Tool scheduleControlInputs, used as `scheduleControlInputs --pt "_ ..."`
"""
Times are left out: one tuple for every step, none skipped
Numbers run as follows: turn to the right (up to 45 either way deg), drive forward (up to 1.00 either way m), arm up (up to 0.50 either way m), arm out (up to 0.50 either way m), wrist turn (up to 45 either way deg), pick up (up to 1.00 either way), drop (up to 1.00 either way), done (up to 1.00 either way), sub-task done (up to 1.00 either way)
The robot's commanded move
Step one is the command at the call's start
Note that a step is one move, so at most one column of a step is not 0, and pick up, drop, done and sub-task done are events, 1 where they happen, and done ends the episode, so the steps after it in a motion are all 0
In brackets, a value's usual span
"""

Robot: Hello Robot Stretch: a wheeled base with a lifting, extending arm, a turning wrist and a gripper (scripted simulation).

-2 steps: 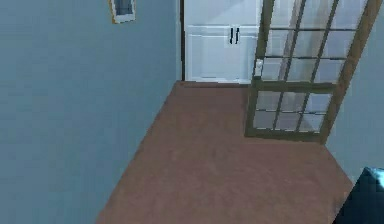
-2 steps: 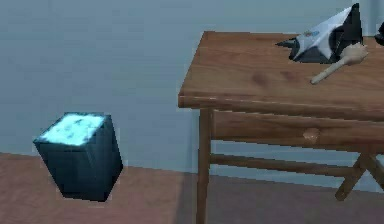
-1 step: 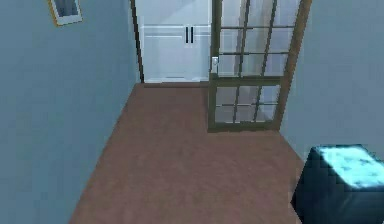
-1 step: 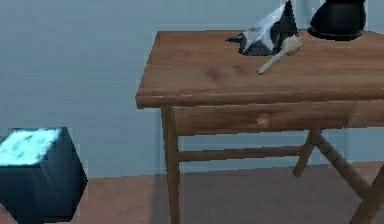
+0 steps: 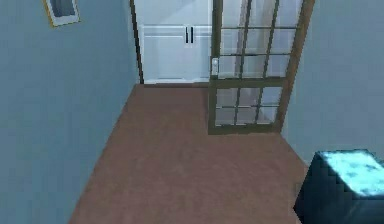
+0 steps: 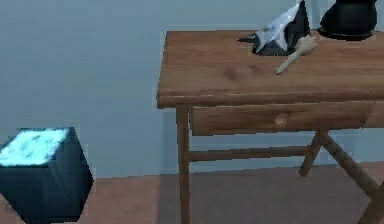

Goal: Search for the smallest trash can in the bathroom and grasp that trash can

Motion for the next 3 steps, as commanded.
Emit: scheduleControlInputs --pt "-45.0 0.00 0.00 0.00 0.0 0.00 0.00 0.00 0.00" --pt "-45.0 0.00 0.00 0.00 0.0 0.00 0.00 0.00 0.00" --pt "-45.0 0.00 0.00 0.00 0.0 0.00 0.00 0.00 0.00"
